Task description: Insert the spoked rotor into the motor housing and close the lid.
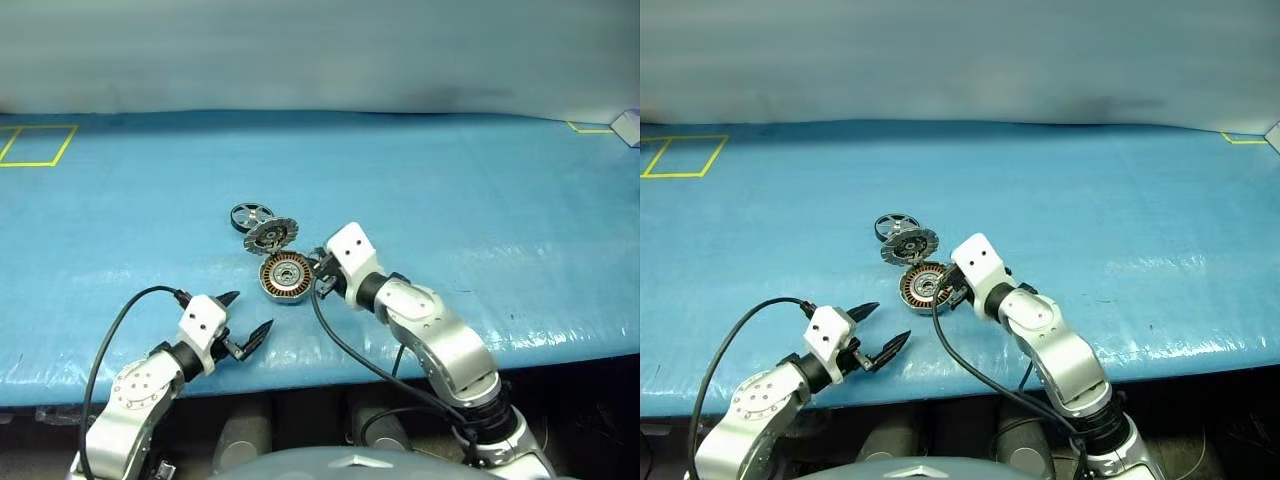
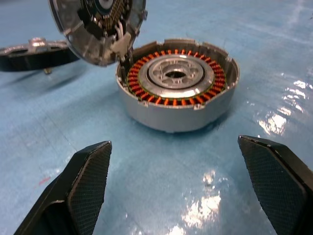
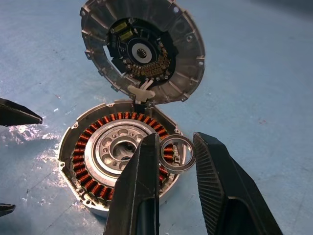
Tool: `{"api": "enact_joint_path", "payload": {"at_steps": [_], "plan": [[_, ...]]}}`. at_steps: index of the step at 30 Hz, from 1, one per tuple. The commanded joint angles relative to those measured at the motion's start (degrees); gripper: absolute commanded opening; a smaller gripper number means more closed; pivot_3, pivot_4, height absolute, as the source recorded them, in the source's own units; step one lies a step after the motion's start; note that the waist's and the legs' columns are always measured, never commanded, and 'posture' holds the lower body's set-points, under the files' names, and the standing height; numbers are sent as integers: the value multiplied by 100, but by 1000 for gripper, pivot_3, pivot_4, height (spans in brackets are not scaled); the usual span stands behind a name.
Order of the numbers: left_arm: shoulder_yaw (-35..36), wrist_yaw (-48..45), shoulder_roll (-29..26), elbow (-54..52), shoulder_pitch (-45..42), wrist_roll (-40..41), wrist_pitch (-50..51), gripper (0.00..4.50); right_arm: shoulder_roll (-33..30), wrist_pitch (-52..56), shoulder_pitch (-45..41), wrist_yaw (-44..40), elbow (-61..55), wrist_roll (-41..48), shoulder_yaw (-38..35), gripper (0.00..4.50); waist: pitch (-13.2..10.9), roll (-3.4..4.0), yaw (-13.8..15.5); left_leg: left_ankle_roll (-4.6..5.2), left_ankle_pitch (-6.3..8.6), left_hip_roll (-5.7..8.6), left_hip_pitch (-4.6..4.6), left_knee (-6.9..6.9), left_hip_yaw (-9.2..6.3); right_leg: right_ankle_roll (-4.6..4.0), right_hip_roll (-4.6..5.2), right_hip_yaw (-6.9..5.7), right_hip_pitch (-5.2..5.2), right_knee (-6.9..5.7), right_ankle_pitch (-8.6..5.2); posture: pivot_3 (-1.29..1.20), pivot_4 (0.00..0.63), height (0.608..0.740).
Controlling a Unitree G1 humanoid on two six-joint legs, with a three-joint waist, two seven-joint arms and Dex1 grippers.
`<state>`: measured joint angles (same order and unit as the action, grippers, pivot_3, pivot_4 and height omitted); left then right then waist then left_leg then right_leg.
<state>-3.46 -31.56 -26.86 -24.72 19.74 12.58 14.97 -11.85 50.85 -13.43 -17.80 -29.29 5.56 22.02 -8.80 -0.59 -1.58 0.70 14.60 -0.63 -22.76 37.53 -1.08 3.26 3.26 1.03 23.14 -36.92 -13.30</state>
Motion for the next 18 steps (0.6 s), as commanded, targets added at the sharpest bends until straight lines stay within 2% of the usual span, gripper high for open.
{"api": "enact_joint_path", "payload": {"at_steps": [1,18], "plan": [[70,-81,18,-101,4,92,-150,4500,127,-240,-146,-70,100,1,227,669,0,0,6,-1,0,0,0,0,-1,0,0,-1,8,-1,0,0,150,740],[20,-130,63,-153,62,112,-31,4500,718,-472,-100,84,1043,-47,319,669,1,-1,1,-1,-1,0,-4,1,1,7,-1,-1,24,-5,5,0,150,740]]}}
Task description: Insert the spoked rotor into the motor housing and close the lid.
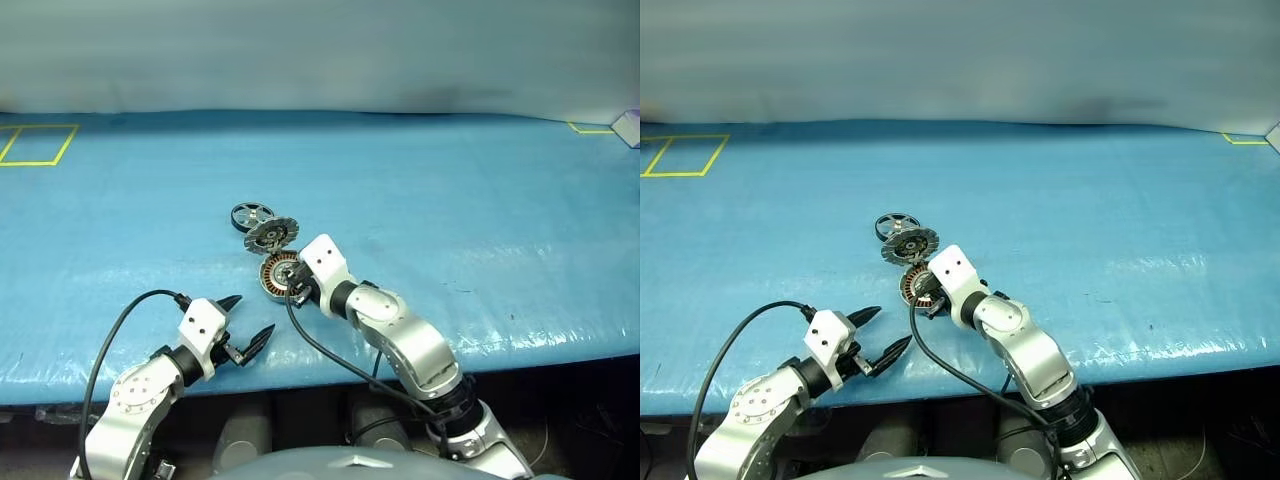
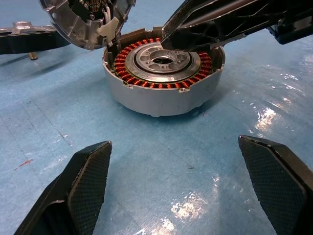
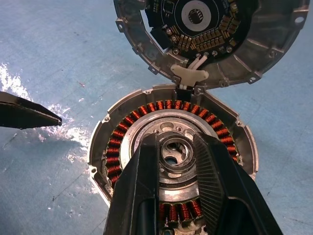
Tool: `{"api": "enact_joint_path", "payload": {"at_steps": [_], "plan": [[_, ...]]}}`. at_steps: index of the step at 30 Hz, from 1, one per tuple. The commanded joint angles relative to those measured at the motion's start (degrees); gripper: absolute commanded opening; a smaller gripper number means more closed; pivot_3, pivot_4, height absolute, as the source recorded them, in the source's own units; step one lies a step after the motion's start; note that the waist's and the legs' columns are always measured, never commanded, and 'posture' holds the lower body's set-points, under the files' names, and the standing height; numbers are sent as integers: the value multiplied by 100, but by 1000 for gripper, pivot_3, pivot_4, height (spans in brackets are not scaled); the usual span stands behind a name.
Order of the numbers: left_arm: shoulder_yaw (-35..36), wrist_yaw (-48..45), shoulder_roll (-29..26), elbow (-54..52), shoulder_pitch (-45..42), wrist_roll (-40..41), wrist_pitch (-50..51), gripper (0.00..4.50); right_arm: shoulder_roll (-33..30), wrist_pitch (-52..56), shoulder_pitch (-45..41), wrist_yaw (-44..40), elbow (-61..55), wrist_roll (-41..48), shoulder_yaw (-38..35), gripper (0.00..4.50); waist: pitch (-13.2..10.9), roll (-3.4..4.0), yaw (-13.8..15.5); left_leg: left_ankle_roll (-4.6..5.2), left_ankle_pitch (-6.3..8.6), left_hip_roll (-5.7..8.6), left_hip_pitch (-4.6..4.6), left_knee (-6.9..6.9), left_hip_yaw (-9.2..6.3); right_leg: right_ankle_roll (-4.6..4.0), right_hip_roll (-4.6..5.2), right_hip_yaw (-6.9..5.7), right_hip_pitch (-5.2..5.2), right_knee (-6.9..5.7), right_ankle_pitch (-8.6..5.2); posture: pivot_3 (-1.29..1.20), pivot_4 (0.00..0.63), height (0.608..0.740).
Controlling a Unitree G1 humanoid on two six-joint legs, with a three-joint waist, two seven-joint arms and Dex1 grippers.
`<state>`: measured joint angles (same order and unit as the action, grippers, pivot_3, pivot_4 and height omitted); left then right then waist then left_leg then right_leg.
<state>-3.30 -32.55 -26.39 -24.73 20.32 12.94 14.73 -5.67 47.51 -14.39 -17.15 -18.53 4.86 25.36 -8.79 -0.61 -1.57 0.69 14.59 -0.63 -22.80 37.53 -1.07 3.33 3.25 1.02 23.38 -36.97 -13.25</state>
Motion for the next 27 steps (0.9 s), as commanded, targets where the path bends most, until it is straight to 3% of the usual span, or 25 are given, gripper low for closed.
{"api": "enact_joint_path", "payload": {"at_steps": [1,26,27], "plan": [[1,-35,17,-151,-3,81,2,4500,139,-151,-8,20,10,39,-28,669,0,0,0,0,0,0,0,0,0,1,0,0,0,0,0,0,150,740],[-55,-85,10,-117,-44,124,56,4500,250,-443,-6,62,566,-58,-69,669,2,-1,-2,0,0,0,6,1,0,1,-1,0,-1,-2,1,0,150,740],[-61,-89,6,-114,-46,119,58,4500,266,-446,8,79,571,-51,-83,1019,2,-1,-2,0,0,0,7,1,0,1,-1,0,-1,-2,1,0,150,740]]}}
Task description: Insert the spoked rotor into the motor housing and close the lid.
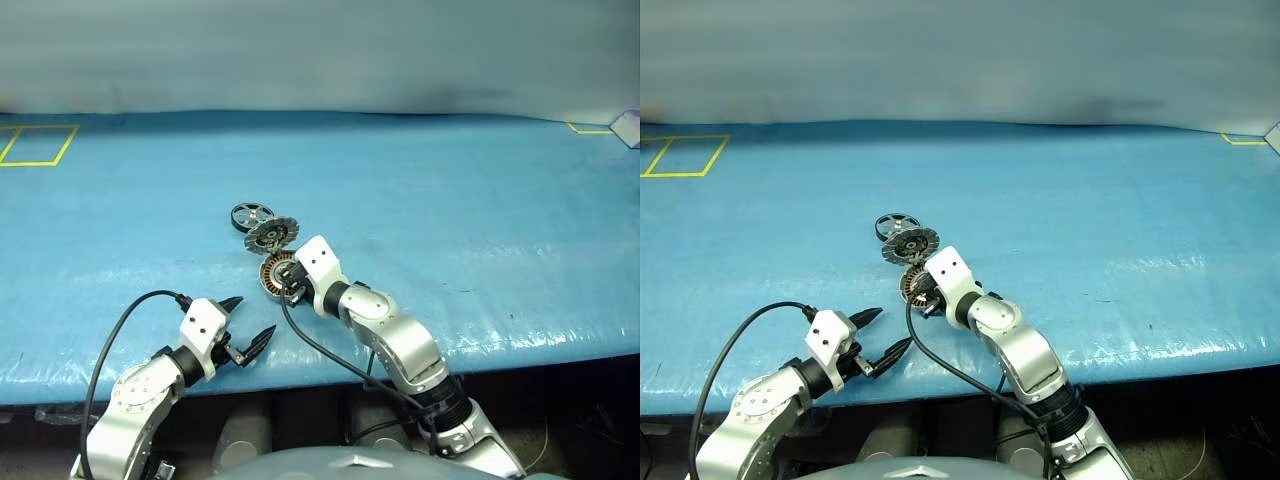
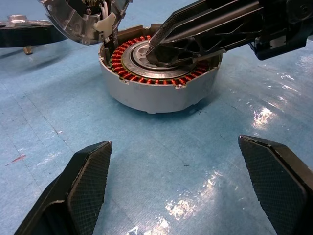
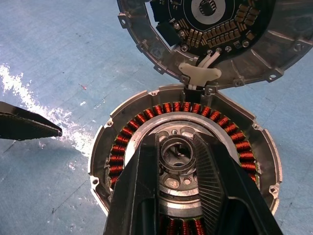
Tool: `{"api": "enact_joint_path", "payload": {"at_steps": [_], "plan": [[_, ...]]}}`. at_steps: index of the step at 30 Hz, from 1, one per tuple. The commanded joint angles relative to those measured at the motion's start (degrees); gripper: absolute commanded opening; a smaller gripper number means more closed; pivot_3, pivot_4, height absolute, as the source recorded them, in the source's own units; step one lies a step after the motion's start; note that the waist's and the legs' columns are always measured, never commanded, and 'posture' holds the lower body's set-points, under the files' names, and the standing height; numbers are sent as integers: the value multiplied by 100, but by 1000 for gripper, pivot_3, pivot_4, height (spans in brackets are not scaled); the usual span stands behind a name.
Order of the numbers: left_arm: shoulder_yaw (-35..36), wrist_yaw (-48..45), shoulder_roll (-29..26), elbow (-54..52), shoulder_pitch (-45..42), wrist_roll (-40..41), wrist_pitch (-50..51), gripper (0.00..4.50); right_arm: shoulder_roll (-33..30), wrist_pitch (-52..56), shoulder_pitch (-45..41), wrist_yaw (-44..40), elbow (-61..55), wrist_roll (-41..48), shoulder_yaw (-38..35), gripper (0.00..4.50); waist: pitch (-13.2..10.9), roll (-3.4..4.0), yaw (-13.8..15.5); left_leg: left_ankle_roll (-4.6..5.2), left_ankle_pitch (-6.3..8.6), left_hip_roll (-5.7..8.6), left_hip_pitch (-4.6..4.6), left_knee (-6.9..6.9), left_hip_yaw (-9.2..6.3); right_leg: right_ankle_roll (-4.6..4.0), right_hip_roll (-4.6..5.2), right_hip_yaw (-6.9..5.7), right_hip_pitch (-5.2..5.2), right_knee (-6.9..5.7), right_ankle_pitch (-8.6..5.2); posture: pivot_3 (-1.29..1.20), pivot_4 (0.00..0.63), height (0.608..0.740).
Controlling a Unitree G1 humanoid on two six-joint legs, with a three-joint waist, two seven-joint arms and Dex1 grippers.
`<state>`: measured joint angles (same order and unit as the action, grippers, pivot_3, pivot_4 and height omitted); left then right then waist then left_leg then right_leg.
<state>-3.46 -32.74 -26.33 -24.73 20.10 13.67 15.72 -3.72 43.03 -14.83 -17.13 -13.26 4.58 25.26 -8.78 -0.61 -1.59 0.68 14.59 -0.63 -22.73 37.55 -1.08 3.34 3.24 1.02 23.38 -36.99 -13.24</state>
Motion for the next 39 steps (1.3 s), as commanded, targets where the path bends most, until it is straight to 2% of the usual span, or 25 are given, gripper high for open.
{"api": "enact_joint_path", "payload": {"at_steps": [1,9,11,12,14,19,24,39], "plan": [[-46,-72,0,-113,-27,45,-39,4500,87,-3,62,94,48,-18,-85,1394,0,0,1,0,0,0,0,0,0,0,0,0,0,0,0,0,150,740],[-62,-55,23,-131,-34,46,14,4500,270,245,108,91,-394,256,-341,3915,0,0,7,0,0,1,0,2,1,0,1,1,0,0,0,0,150,740],[-69,-46,30,-137,-30,51,28,4500,249,430,107,26,-769,402,-428,3915,0,0,7,0,0,1,-3,2,-1,0,1,1,0,0,0,0,150,740],[-71,-42,30,-143,-27,53,35,4500,220,542,100,19,-941,448,-452,3800,0,0,7,0,0,1,-3,2,-1,1,1,0,1,0,1,0,150,740],[-75,-39,33,-148,-24,59,46,4500,172,763,89,1,-1210,546,-497,3237,0,0,5,0,0,0,-6,1,-1,4,1,1,1,-1,2,0,150,740],[-104,-55,43,-135,-34,67,57,4500,-205,1254,-107,26,-1542,401,-258,1574,0,0,-2,0,0,0,-5,2,-1,1,1,0,1,-1,1,0,150,740],[-160,-64,61,-98,-95,67,57,4500,-305,1320,-310,33,-1233,302,-37,38,0,0,-9,0,0,0,-4,3,0,-1,0,0,1,-2,-1,0,150,740],[-170,6,124,-96,-87,45,61,4500,-295,1124,-981,-23,-169,78,74,38,0,0,-13,0,0,2,-8,3,1,6,0,0,0,-4,4,0,150,740]]}}
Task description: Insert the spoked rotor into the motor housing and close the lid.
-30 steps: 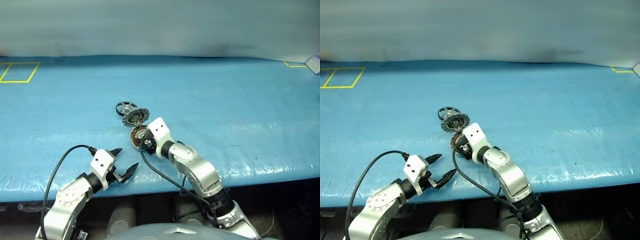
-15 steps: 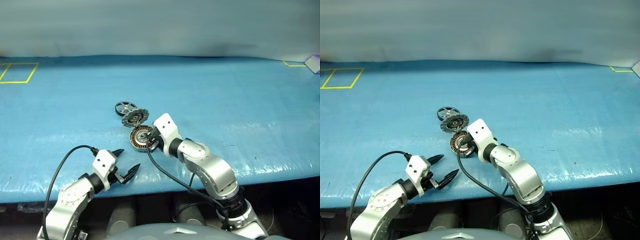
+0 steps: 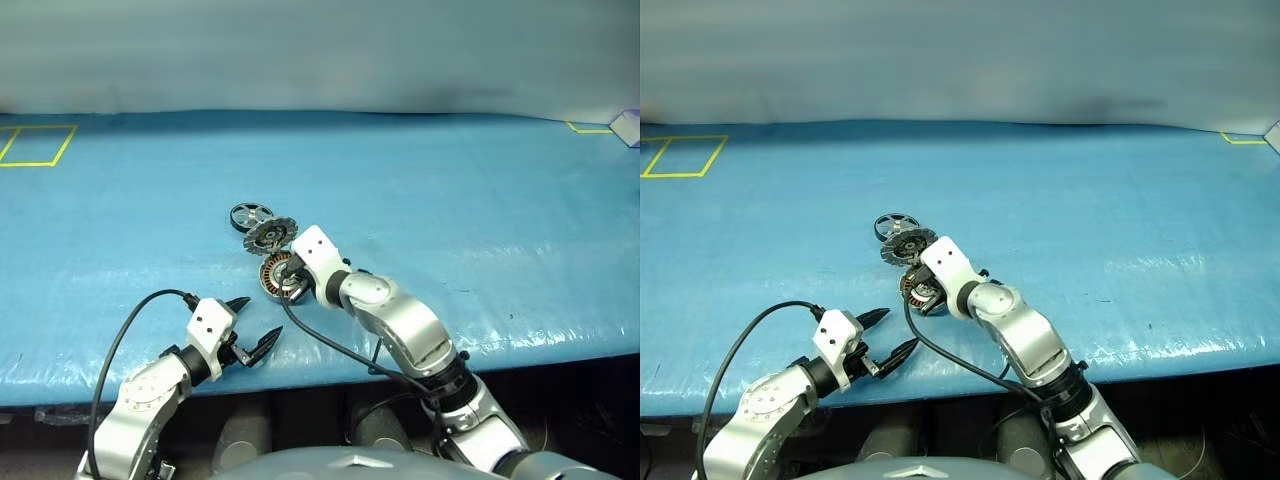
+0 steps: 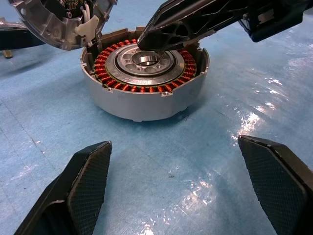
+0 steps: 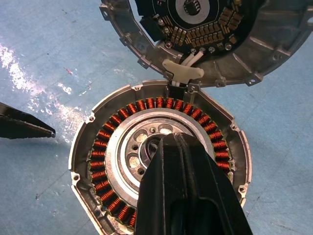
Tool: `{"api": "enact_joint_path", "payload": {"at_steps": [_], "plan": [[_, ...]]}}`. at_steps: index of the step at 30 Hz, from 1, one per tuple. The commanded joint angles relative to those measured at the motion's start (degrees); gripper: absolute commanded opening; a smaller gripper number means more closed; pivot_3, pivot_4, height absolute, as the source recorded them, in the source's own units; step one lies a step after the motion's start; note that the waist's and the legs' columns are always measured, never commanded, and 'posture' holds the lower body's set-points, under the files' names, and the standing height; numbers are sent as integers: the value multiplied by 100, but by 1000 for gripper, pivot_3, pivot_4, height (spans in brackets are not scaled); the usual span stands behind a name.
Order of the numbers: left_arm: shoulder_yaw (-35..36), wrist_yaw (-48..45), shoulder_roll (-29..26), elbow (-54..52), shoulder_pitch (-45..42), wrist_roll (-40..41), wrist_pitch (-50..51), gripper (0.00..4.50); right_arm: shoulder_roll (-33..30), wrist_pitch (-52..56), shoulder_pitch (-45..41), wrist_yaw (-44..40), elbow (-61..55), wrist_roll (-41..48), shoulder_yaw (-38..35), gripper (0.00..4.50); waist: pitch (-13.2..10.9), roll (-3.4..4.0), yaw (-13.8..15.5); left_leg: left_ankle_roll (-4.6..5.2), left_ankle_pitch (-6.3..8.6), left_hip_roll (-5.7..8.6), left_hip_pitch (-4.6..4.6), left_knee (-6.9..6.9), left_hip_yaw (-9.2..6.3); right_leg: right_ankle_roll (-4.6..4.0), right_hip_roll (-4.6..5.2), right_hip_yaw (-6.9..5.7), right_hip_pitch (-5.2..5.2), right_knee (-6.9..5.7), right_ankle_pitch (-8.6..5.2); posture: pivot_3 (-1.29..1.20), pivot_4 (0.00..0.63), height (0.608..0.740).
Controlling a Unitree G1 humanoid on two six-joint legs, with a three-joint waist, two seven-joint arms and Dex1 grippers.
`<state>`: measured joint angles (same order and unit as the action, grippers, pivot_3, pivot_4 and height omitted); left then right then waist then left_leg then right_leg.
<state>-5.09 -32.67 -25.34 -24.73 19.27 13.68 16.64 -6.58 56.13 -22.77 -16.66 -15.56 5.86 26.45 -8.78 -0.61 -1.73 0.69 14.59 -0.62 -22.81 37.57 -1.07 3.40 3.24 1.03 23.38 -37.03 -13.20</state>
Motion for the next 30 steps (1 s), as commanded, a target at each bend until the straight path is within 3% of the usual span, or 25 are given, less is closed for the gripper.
{"api": "enact_joint_path", "payload": {"at_steps": [1,30], "plan": [[-4,5,28,-99,2,41,-30,4500,-15,-213,-218,-88,123,-56,-51,38,0,0,-1,0,0,0,0,0,0,1,0,0,0,0,1,0,150,740],[37,62,63,-42,-37,28,26,4500,-212,-86,-139,-617,-80,-28,118,38,0,0,-15,0,0,-1,1,0,0,2,0,0,-2,-4,1,0,150,740]]}}
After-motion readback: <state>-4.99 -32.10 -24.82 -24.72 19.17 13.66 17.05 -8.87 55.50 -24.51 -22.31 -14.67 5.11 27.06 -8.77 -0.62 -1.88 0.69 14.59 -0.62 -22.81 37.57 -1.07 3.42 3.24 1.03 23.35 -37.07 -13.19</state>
